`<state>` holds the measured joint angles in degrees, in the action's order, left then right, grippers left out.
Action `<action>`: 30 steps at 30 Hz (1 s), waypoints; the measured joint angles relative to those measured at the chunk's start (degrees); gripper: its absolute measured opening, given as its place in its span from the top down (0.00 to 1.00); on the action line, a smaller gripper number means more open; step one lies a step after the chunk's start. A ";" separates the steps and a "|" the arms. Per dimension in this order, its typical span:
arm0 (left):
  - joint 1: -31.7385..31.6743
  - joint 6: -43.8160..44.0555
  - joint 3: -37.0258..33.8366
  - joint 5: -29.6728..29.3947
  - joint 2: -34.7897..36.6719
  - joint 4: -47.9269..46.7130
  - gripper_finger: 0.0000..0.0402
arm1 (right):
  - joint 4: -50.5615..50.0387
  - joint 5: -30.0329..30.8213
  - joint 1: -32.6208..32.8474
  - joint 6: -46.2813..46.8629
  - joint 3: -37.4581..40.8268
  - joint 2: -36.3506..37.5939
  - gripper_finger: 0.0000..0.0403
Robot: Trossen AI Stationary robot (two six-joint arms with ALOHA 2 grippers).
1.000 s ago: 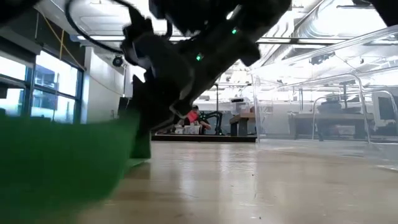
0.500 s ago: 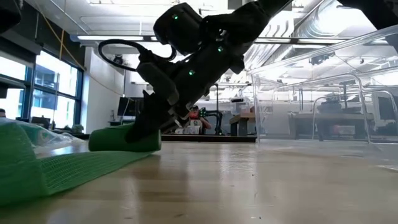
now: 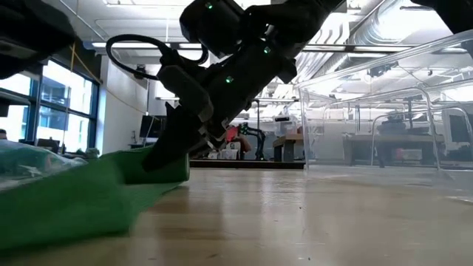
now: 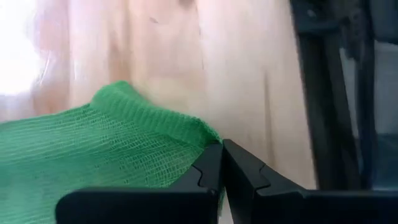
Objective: Roll bandage
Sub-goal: Roll the green bandage
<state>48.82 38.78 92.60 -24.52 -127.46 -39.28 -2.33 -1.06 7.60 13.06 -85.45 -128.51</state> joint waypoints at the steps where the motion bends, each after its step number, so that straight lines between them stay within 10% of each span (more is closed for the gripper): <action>1: -0.19 -0.02 0.00 -0.35 0.00 -0.06 0.97 | 0.07 0.00 0.00 0.00 0.00 0.00 0.87; 15: -1.88 -1.52 0.21 -1.87 -0.01 -0.05 0.62 | 0.37 -0.68 0.39 1.07 0.02 -0.04 0.87; 24: -0.75 2.30 0.44 -5.08 1.12 -1.10 0.61 | 0.39 -0.76 0.41 1.07 0.02 -0.07 0.87; 30: 1.70 20.44 -2.72 -18.47 8.98 -17.77 0.61 | 0.41 -0.87 0.39 1.07 0.02 -0.07 0.87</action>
<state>50.51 59.22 89.88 -42.99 -118.48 -57.05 -1.91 -1.93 7.99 14.13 -85.43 -128.57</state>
